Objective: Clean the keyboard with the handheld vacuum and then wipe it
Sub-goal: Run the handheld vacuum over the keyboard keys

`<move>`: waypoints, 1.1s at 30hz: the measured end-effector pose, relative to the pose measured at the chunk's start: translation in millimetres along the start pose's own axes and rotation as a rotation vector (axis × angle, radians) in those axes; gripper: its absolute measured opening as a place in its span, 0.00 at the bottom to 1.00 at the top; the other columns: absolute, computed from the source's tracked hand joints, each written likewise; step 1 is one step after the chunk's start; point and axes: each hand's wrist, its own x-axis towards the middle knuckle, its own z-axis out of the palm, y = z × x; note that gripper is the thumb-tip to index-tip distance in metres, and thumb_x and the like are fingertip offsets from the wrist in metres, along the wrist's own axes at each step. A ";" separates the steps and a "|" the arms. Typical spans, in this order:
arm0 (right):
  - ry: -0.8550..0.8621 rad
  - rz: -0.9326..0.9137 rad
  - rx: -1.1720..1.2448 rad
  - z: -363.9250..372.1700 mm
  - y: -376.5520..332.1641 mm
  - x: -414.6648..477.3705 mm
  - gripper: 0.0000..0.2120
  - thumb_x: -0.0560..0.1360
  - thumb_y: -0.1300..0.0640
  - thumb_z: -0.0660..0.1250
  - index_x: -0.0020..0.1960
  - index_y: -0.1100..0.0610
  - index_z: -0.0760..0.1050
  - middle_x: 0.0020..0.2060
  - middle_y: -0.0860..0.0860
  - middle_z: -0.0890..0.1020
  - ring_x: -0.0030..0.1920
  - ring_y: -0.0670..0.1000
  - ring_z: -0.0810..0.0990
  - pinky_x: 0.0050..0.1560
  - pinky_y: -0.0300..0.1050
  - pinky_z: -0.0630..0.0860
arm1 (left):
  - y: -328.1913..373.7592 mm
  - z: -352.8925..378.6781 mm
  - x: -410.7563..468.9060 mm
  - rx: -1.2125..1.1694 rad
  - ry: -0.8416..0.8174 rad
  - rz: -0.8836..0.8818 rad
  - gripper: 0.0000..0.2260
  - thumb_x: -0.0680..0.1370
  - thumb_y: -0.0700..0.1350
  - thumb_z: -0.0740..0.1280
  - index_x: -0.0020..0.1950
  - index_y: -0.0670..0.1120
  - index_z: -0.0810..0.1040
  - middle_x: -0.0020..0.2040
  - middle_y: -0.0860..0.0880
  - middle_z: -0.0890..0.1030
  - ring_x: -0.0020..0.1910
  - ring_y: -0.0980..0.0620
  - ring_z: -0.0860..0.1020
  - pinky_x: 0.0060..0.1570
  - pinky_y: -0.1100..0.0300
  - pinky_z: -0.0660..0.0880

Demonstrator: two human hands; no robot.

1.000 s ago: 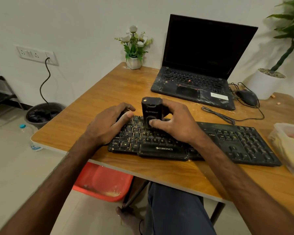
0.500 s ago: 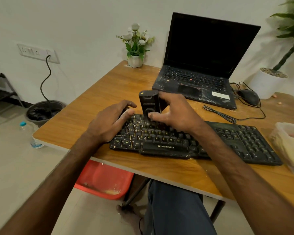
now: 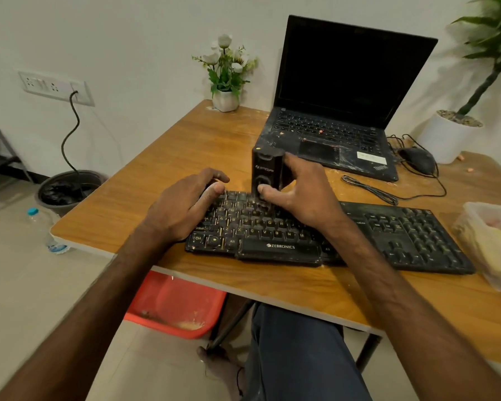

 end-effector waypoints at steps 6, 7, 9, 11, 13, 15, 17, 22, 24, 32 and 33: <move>-0.203 -0.051 0.175 2.8 -27.7 -43.5 0.26 0.69 0.51 0.76 0.65 0.47 0.73 0.53 0.45 0.81 0.51 0.44 0.80 0.55 0.42 0.79 | 4.5 -0.2 -0.9 -0.007 0.010 0.008 0.30 0.81 0.68 0.44 0.66 0.50 0.73 0.56 0.52 0.81 0.54 0.54 0.79 0.54 0.46 0.74; -0.218 -0.071 0.168 2.9 -28.5 -47.2 0.26 0.69 0.50 0.76 0.65 0.46 0.73 0.53 0.42 0.81 0.52 0.44 0.80 0.60 0.48 0.77 | 4.5 -0.4 -0.6 -0.007 0.008 0.009 0.30 0.81 0.68 0.44 0.66 0.50 0.73 0.56 0.52 0.81 0.54 0.54 0.79 0.54 0.45 0.74; -0.152 -0.060 0.087 0.5 -19.9 -41.3 0.26 0.70 0.50 0.75 0.65 0.48 0.73 0.54 0.43 0.80 0.56 0.46 0.79 0.68 0.54 0.71 | 3.6 -1.0 -1.4 -0.004 0.005 0.000 0.31 0.80 0.69 0.43 0.67 0.51 0.73 0.56 0.52 0.81 0.55 0.54 0.78 0.55 0.45 0.74; -0.024 -0.040 -0.032 -6.6 -7.0 -29.3 0.25 0.71 0.52 0.74 0.65 0.55 0.74 0.56 0.49 0.81 0.56 0.50 0.79 0.71 0.48 0.66 | 4.0 -1.0 -1.6 0.000 0.004 -0.009 0.31 0.80 0.69 0.43 0.67 0.51 0.73 0.57 0.53 0.81 0.56 0.54 0.78 0.56 0.45 0.74; -0.010 -0.054 -0.071 -10.0 -3.1 -24.6 0.25 0.71 0.51 0.74 0.65 0.57 0.74 0.56 0.50 0.81 0.55 0.49 0.79 0.72 0.40 0.61 | 4.9 -0.8 -2.1 -0.001 0.008 -0.013 0.30 0.80 0.68 0.44 0.67 0.51 0.73 0.57 0.53 0.81 0.56 0.54 0.78 0.57 0.45 0.74; -0.109 -0.149 -0.080 -7.0 -10.1 -29.8 0.24 0.70 0.49 0.73 0.63 0.57 0.75 0.55 0.47 0.80 0.52 0.45 0.79 0.76 0.47 0.57 | 4.0 -1.1 -2.0 0.000 0.016 -0.013 0.31 0.80 0.69 0.44 0.67 0.51 0.73 0.57 0.53 0.81 0.56 0.54 0.78 0.56 0.45 0.74; -0.184 -0.257 -0.074 -2.4 -20.7 -37.9 0.22 0.71 0.50 0.73 0.62 0.58 0.76 0.53 0.49 0.82 0.51 0.44 0.79 0.78 0.48 0.51 | 2.6 -0.9 -1.2 0.000 0.013 -0.012 0.31 0.80 0.69 0.43 0.67 0.51 0.73 0.57 0.52 0.81 0.56 0.53 0.78 0.55 0.44 0.74; -0.159 -0.240 -0.122 1.2 -24.1 -27.6 0.26 0.73 0.51 0.73 0.67 0.60 0.72 0.57 0.54 0.81 0.58 0.45 0.75 0.76 0.46 0.58 | 3.0 -0.9 -2.5 0.004 0.016 0.006 0.27 0.82 0.65 0.46 0.67 0.50 0.73 0.56 0.52 0.81 0.55 0.53 0.78 0.54 0.45 0.74; -0.072 -0.132 -0.134 -1.6 -20.8 -23.8 0.27 0.73 0.49 0.74 0.67 0.58 0.72 0.55 0.53 0.79 0.54 0.48 0.76 0.62 0.49 0.75 | 4.4 -1.6 -2.7 0.009 0.021 -0.002 0.28 0.81 0.66 0.45 0.67 0.51 0.73 0.56 0.53 0.81 0.55 0.54 0.78 0.55 0.45 0.74; -0.214 -0.160 -0.006 10.5 -42.7 -65.6 0.29 0.72 0.50 0.74 0.67 0.62 0.72 0.59 0.57 0.81 0.66 0.51 0.72 0.76 0.47 0.53 | 1.9 -0.5 -1.2 -0.011 0.012 -0.016 0.32 0.80 0.70 0.43 0.67 0.51 0.73 0.55 0.52 0.82 0.54 0.54 0.79 0.54 0.47 0.75; -0.195 -0.118 -0.012 9.0 -38.2 -60.2 0.30 0.72 0.47 0.71 0.68 0.60 0.71 0.60 0.56 0.80 0.70 0.54 0.69 0.76 0.52 0.55 | 0.9 -0.6 -1.2 -0.007 0.012 -0.009 0.31 0.80 0.69 0.43 0.67 0.51 0.73 0.54 0.52 0.81 0.53 0.54 0.79 0.54 0.46 0.75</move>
